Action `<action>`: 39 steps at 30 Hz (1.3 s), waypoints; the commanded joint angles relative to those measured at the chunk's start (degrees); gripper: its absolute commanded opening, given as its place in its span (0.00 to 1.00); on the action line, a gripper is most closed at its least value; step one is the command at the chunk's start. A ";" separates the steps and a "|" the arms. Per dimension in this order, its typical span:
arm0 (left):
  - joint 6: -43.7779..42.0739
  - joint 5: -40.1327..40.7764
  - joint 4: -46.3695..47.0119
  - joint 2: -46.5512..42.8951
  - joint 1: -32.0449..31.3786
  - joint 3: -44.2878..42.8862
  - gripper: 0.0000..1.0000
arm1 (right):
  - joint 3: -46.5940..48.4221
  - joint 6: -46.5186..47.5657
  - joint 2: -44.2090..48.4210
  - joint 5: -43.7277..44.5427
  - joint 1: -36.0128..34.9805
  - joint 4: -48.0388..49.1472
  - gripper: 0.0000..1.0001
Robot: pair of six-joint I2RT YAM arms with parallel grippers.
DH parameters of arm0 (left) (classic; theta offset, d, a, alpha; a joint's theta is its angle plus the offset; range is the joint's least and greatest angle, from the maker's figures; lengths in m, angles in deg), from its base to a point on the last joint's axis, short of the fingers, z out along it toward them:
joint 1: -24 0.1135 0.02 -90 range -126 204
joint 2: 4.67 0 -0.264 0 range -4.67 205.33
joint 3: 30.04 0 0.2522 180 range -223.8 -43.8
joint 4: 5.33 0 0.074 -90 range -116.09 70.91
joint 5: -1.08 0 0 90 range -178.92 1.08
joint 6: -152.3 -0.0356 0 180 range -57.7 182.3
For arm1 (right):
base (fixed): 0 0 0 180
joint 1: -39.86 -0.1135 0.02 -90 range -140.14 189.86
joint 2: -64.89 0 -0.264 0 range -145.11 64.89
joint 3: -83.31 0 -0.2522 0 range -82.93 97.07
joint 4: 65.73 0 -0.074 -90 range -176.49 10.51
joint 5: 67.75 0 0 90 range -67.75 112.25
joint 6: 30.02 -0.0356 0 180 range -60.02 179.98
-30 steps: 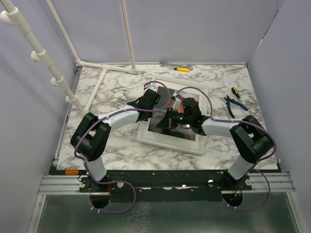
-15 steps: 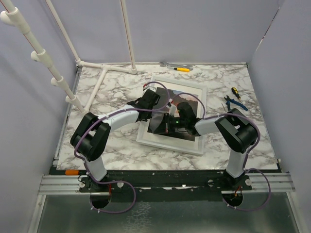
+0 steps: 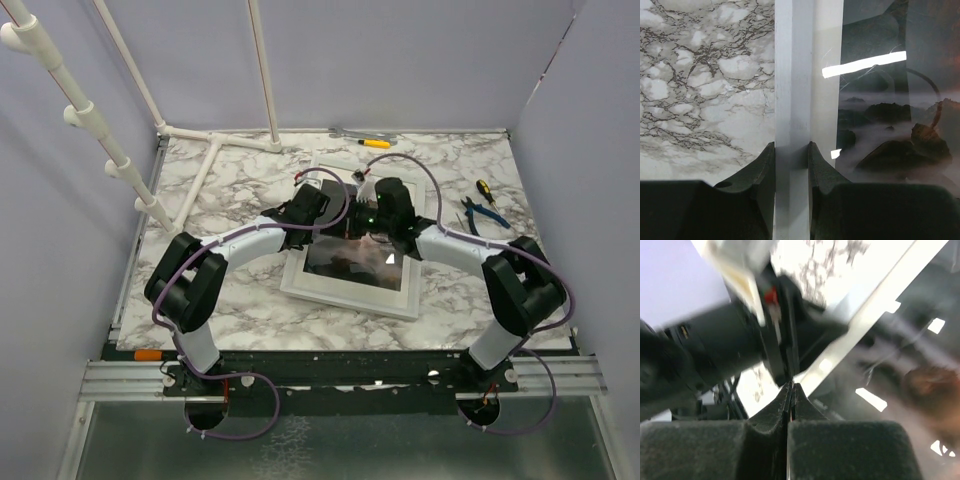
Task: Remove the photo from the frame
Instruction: Remove the photo frame item from the photo frame.
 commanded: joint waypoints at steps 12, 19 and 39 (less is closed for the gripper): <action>-1.24 4.67 0.95 -3.04 -0.20 -1.02 0.00 | 17.22 -9.23 -18.44 2.76 10.75 4.04 0.01; -1.06 4.42 1.32 -3.22 -0.29 -0.89 0.00 | 24.85 -12.79 -26.38 5.37 11.42 6.49 0.01; -0.91 4.74 2.31 -3.71 -0.56 -0.55 0.00 | 34.11 -15.61 -41.11 9.38 11.43 1.98 0.01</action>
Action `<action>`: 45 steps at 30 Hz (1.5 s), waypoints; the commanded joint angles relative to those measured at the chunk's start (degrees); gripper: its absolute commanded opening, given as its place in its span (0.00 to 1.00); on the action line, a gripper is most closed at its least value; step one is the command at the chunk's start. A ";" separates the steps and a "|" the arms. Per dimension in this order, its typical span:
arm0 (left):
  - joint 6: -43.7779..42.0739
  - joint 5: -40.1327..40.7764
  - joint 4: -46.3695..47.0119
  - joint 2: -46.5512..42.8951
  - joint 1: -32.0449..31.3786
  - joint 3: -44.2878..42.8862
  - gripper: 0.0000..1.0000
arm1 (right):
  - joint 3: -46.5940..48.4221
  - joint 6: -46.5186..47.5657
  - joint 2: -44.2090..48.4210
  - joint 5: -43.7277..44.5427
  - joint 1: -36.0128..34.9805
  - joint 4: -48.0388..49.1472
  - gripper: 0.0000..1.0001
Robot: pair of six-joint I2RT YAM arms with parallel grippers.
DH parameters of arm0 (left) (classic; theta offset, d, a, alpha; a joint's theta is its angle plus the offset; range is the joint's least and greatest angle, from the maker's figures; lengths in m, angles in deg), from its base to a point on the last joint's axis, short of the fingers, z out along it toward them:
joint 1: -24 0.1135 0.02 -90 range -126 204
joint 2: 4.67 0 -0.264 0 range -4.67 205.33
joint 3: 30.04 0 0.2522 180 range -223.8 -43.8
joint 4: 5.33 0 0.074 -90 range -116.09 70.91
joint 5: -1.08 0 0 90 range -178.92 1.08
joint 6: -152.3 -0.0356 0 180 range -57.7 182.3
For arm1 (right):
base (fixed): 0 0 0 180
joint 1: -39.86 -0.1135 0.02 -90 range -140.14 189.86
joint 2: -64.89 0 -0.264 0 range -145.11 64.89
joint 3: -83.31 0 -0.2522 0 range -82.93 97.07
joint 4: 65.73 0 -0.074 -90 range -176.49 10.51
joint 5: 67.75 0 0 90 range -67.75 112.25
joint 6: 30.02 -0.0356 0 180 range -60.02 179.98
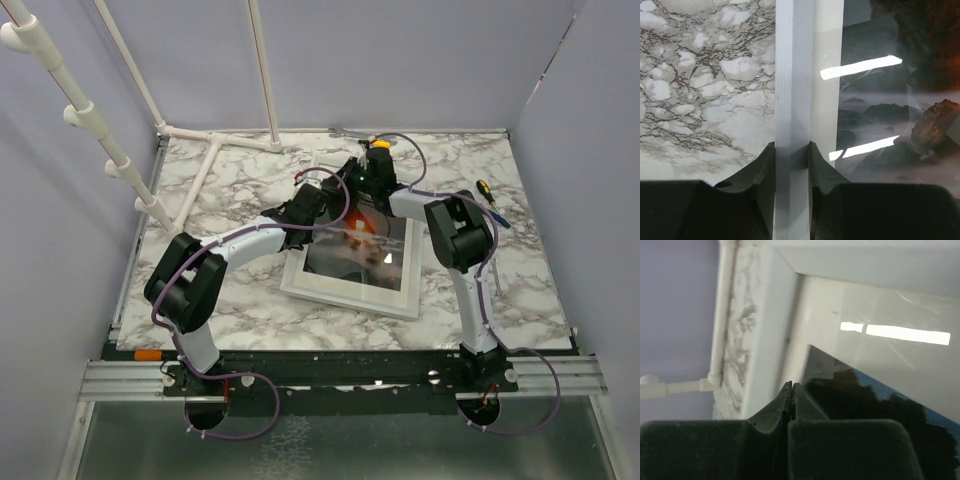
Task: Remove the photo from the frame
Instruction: Remove the photo frame item from the photo frame, then remove the photo frame item from the center of the board.
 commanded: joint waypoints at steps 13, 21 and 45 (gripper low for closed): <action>-1.05 4.38 1.97 -3.55 -0.37 -0.43 0.00 | -3.17 4.18 4.43 3.88 0.32 -4.65 0.01; -1.01 3.39 1.90 -4.56 -0.47 -0.47 0.00 | -15.86 10.79 19.63 6.79 0.37 -6.32 0.10; 1.62 -6.30 1.46 -11.07 -0.56 -2.27 0.00 | -49.85 16.85 56.61 28.89 10.97 -27.70 0.67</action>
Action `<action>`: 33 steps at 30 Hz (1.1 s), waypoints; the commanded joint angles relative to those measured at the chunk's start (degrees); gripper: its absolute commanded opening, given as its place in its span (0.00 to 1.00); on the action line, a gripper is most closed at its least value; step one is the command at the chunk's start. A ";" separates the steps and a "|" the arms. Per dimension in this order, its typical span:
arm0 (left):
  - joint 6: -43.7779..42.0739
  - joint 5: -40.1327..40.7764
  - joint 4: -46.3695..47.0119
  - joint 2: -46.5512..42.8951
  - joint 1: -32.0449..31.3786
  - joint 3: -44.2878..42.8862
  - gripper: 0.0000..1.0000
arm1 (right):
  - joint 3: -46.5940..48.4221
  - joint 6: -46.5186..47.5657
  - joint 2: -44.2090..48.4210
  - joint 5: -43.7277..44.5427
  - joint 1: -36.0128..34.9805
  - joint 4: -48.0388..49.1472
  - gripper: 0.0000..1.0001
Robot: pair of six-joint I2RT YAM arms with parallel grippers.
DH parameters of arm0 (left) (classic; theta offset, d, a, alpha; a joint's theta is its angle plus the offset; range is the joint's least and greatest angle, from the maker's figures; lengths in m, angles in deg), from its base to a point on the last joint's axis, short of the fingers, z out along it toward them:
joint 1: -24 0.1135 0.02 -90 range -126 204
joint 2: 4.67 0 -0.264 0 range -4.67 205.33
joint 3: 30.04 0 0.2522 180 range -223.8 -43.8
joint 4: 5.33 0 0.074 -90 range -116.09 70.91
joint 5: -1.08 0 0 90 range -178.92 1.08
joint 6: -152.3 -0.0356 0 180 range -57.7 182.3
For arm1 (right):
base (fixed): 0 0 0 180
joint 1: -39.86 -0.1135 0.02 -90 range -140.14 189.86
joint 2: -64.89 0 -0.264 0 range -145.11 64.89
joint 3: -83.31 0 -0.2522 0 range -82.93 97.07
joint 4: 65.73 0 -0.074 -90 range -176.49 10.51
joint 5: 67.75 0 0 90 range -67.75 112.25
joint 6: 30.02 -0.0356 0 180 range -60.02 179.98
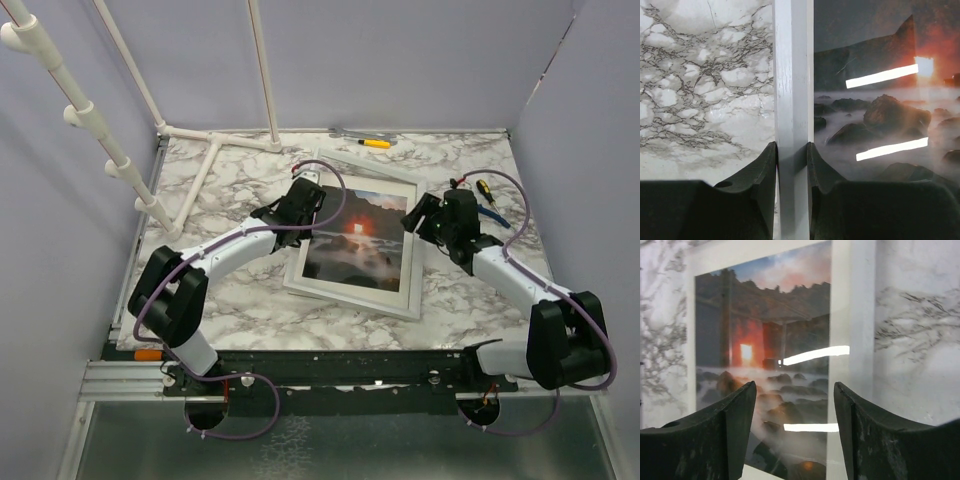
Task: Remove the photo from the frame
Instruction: Remove the photo frame item from the center of the board.
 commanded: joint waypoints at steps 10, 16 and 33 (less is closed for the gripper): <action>3.05 -10.04 3.66 -5.64 -0.23 -2.45 0.00 | -7.82 -3.66 -2.06 5.68 2.05 -5.26 0.76; 3.08 -10.45 4.30 -5.16 -0.32 -2.27 0.00 | -9.21 -4.57 -2.03 8.48 2.83 -5.73 0.68; 2.38 -6.60 4.11 -5.66 -0.30 -1.03 0.00 | -8.08 -4.30 -3.76 12.76 3.32 -5.70 0.26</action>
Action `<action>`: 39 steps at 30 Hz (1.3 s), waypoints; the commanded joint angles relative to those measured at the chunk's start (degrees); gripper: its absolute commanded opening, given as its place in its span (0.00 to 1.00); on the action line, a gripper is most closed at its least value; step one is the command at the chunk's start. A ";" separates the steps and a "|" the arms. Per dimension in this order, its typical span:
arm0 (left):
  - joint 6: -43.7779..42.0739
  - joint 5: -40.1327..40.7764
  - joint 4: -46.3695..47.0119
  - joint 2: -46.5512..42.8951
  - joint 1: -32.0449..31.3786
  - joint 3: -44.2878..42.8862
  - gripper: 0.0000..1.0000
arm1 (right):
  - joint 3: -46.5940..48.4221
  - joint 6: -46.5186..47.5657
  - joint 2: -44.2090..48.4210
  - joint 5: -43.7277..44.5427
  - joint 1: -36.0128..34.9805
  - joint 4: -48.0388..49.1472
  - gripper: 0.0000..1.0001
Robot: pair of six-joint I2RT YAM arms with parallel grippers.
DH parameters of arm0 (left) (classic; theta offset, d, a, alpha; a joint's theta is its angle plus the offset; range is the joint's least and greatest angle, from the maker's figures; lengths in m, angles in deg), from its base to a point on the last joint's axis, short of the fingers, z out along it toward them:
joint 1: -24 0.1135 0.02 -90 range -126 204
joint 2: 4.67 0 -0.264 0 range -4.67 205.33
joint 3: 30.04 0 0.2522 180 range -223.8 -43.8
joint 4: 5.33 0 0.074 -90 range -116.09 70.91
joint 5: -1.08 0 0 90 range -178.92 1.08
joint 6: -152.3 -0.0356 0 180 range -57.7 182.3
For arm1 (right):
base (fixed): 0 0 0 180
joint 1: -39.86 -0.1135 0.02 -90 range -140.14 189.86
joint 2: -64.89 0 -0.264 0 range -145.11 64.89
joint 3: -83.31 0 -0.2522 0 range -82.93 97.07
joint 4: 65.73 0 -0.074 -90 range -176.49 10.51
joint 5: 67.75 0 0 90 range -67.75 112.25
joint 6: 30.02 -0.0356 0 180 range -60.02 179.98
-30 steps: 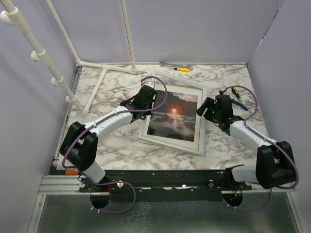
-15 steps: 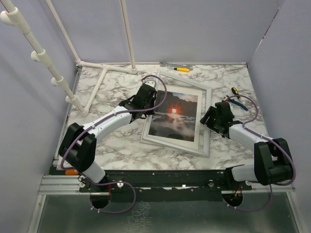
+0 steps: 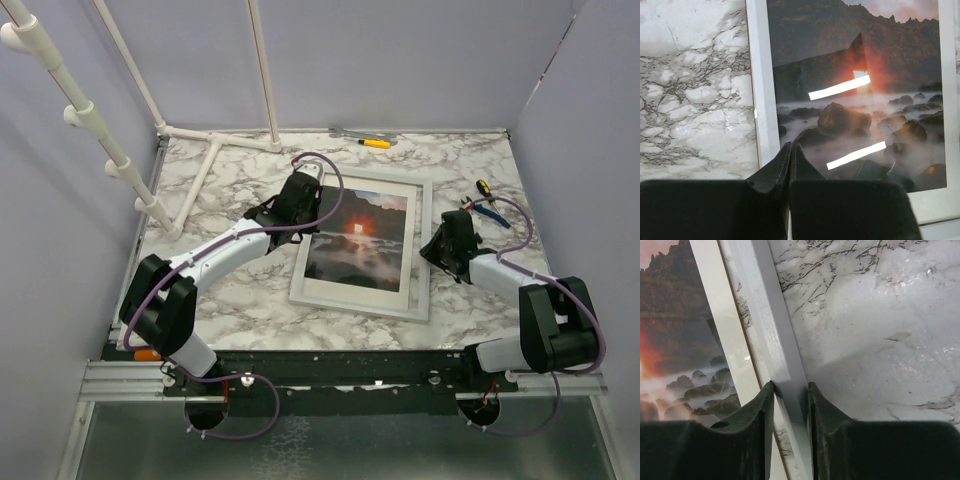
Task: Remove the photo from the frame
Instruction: Remove the photo frame item from the center of the board.
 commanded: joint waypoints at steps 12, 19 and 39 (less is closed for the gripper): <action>2.24 6.50 3.20 -0.60 -0.19 2.14 0.29 | 3.04 3.63 3.26 2.69 0.22 -5.22 0.06; 2.91 9.52 4.39 -3.68 -0.03 4.93 0.40 | 5.07 4.73 7.48 -0.08 0.11 -7.16 0.01; 3.28 11.28 2.86 -11.24 0.69 6.69 0.41 | 17.46 0.80 3.17 -2.80 -12.78 -8.86 0.01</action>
